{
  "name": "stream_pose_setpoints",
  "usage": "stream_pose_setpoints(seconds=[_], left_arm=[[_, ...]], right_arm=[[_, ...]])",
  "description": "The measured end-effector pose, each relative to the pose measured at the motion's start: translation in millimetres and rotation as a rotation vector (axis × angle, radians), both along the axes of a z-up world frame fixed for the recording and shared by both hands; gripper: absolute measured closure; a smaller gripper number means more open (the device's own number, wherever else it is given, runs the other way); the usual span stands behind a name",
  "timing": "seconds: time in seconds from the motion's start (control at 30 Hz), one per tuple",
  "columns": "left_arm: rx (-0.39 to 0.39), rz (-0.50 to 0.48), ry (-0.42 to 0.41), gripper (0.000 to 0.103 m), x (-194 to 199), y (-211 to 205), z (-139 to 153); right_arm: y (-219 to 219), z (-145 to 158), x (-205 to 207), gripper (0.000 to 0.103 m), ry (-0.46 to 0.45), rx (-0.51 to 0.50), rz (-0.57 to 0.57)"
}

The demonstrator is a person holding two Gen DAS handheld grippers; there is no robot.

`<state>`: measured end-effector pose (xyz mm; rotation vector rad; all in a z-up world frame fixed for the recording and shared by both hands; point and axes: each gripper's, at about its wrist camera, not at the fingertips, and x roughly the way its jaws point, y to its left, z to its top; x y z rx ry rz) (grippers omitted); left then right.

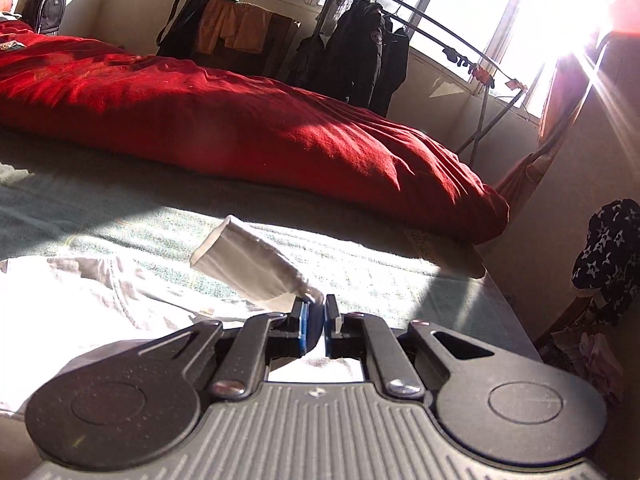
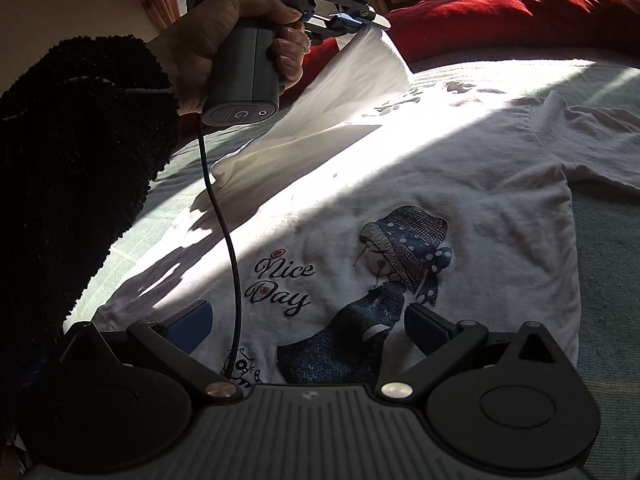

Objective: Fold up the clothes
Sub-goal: 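Fold the held 'OH,YES!' sleeve across the shirt body with the left gripper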

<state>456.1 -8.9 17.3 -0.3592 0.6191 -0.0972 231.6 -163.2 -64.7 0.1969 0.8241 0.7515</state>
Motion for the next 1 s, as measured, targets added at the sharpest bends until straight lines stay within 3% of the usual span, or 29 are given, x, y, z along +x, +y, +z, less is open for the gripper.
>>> stream_pose_setpoints(seconds=[0.23, 0.47, 0.63, 0.77, 1.0], left_arm=[[0.087, -0.096, 0.053, 0.098, 1, -22, -13], [0.357, -0.294, 0.136, 0.088, -8, -64, -27], [0.459, -0.384, 0.153, 0.076, -18, -81, -30], [0.455, -0.39, 0.146, 0.07, -25, -76, -22], [0.4, -0.282, 0.11, 0.06, -44, -21, 15]], right_arm=[[-1, 0, 0, 0.0, -0.002, -0.002, -0.006], [-4, -2, 0, 0.0, -0.003, -0.007, -0.026], [-1, -1, 0, 0.0, -0.006, -0.015, -0.033], [3, 1, 0, 0.0, -0.012, -0.024, -0.031], [8, 5, 1, 0.0, -0.015, -0.018, -0.032]])
